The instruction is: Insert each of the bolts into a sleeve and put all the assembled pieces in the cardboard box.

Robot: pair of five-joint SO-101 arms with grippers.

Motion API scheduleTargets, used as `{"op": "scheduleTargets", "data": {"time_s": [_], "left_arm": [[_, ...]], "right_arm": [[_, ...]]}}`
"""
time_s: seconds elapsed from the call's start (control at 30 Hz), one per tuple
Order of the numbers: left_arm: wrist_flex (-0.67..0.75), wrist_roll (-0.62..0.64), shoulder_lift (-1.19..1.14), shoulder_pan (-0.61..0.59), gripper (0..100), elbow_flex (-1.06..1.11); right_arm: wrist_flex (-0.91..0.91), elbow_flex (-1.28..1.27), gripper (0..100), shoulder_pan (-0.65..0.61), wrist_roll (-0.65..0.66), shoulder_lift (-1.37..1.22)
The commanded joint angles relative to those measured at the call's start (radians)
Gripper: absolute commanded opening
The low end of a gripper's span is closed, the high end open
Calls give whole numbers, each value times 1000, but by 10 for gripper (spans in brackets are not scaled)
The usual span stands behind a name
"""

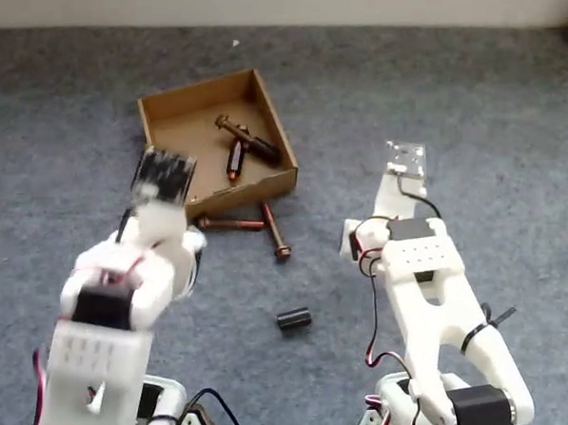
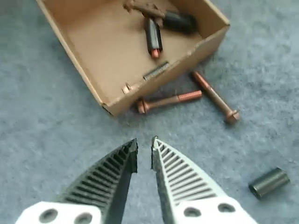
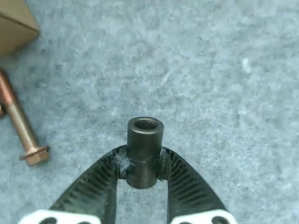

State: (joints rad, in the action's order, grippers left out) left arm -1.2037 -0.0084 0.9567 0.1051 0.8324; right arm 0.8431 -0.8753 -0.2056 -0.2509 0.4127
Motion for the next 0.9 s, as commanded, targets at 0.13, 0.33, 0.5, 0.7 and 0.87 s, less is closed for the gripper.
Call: {"op": "scheduleTargets", "data": {"time_s": [0.13, 0.33, 0.5, 0.7, 0.87], "left_arm": [[-68, 413, -512, 87, 73, -348], [-68, 690, -685, 84, 73, -450], [-61, 861, -788, 81, 77, -450], [48, 913, -911, 77, 78, -453], [110, 914, -958, 54, 78, -458]], "right_arm": [[-24, 5, 5, 15, -9, 41], [-25, -12, 5, 15, -9, 41], [-25, -13, 5, 15, -9, 41], [-25, -13, 5, 15, -9, 41], [-25, -13, 5, 15, -9, 41]]}}
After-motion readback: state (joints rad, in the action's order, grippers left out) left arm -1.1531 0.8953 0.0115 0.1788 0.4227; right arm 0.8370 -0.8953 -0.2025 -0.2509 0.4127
